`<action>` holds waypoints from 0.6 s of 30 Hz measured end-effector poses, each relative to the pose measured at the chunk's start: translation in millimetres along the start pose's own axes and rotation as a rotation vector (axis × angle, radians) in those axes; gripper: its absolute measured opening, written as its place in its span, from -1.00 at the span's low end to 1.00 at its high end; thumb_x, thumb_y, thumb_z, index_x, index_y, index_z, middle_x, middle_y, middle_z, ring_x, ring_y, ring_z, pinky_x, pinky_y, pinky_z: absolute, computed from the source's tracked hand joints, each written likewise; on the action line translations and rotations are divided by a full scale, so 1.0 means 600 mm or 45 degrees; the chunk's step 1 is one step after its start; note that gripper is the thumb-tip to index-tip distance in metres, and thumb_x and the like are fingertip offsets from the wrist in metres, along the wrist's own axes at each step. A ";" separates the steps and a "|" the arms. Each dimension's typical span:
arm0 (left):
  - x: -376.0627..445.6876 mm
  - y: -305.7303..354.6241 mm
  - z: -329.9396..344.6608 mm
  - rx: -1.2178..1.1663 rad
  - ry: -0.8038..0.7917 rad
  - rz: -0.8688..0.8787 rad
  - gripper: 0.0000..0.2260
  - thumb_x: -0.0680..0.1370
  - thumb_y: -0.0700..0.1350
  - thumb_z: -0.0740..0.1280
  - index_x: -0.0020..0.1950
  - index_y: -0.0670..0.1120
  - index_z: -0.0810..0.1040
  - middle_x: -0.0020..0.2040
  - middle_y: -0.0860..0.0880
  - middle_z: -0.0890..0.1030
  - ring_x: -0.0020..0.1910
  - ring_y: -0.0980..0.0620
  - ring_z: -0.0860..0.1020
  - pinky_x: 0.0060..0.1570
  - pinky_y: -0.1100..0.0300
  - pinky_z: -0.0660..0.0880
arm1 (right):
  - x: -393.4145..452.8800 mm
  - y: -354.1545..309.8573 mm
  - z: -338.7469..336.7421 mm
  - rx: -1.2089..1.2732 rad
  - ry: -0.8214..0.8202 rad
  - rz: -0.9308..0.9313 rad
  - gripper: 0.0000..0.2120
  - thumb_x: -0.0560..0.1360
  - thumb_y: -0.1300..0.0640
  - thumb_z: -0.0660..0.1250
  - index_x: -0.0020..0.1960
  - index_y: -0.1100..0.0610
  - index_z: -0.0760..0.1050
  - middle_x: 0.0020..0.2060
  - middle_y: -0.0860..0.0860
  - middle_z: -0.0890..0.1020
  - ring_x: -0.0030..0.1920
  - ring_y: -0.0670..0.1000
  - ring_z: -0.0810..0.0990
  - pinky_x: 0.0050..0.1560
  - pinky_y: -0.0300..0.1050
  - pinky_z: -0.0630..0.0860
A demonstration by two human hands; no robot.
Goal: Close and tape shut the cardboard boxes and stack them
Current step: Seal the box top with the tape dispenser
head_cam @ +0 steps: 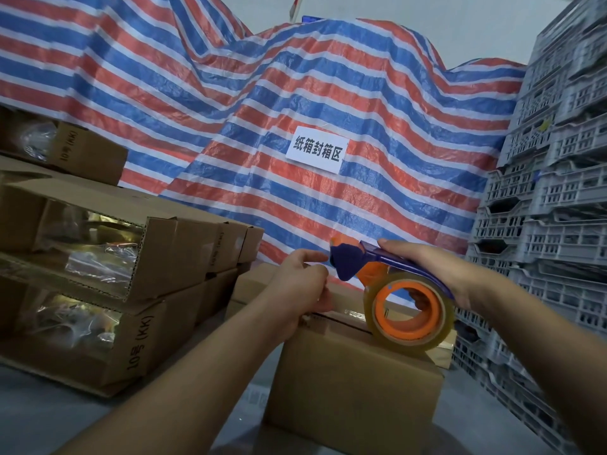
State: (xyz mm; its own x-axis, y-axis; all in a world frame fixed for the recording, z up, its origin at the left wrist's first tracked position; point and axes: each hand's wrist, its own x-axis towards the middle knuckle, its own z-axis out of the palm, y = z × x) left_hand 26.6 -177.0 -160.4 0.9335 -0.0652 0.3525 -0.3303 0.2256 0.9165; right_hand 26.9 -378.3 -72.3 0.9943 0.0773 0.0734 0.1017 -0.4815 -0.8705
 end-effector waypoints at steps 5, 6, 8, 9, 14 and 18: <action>0.008 -0.007 -0.008 0.043 -0.026 -0.066 -0.76 0.64 -0.26 0.18 0.26 -0.02 0.43 0.04 -0.13 0.50 -0.09 0.02 0.55 0.01 0.10 0.62 | 0.002 -0.016 0.003 -0.041 -0.087 0.054 -0.63 0.59 -0.11 0.30 0.07 0.21 0.53 -0.41 0.08 0.67 -0.53 -0.03 0.61 -0.53 -0.25 0.50; 0.010 -0.008 -0.011 0.016 -0.042 -0.095 -0.75 0.64 -0.28 0.17 0.27 -0.04 0.43 -0.01 -0.13 0.51 -0.10 0.02 0.55 -0.01 0.10 0.63 | 0.002 -0.020 0.003 -0.076 -0.107 0.067 -0.64 0.60 -0.11 0.29 0.07 0.22 0.52 -0.41 0.08 0.66 -0.53 -0.04 0.60 -0.53 -0.26 0.50; 0.013 -0.009 -0.016 -0.038 -0.075 -0.149 -0.71 0.62 -0.33 0.16 0.29 -0.07 0.43 -0.01 -0.16 0.53 -0.10 0.00 0.56 -0.08 0.14 0.64 | 0.005 -0.026 0.000 -0.166 -0.113 0.105 -0.63 0.61 -0.12 0.26 0.04 0.22 0.52 -0.44 0.07 0.64 -0.55 -0.06 0.58 -0.55 -0.27 0.48; 0.014 -0.009 -0.017 -0.049 -0.082 -0.166 -0.70 0.61 -0.35 0.16 0.28 -0.07 0.44 0.05 -0.18 0.53 -0.09 0.00 0.57 -0.12 0.17 0.64 | 0.004 -0.028 -0.003 -0.201 -0.110 0.125 -0.63 0.62 -0.12 0.25 0.03 0.22 0.52 -0.46 0.06 0.63 -0.57 -0.06 0.56 -0.55 -0.28 0.47; 0.013 -0.008 -0.020 -0.219 -0.031 -0.240 -0.71 0.58 -0.43 0.12 0.15 -0.11 0.45 0.04 -0.20 0.45 -0.16 -0.01 0.53 -0.20 0.17 0.65 | -0.001 -0.018 -0.040 -0.258 -0.137 0.197 -0.60 0.58 -0.14 0.31 0.05 0.23 0.55 -0.37 0.09 0.60 -0.49 -0.01 0.54 -0.45 -0.19 0.50; 0.011 -0.008 -0.020 -0.359 -0.018 -0.257 -0.73 0.56 -0.46 0.09 0.14 -0.20 0.45 -0.18 -0.16 0.44 -0.24 0.01 0.49 -0.30 0.17 0.65 | -0.008 -0.001 -0.058 -0.270 -0.050 0.196 -0.37 0.48 -0.20 0.42 0.27 0.32 0.54 -0.09 0.22 0.55 -0.28 0.09 0.48 -0.18 -0.07 0.42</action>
State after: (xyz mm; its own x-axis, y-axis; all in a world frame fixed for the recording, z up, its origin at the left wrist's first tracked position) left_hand 36.3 -166.6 -164.5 0.9735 -0.1492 0.1735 -0.0856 0.4661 0.8806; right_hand 23.3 -408.4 -55.1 0.9970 0.0206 -0.0745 -0.0422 -0.6623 -0.7480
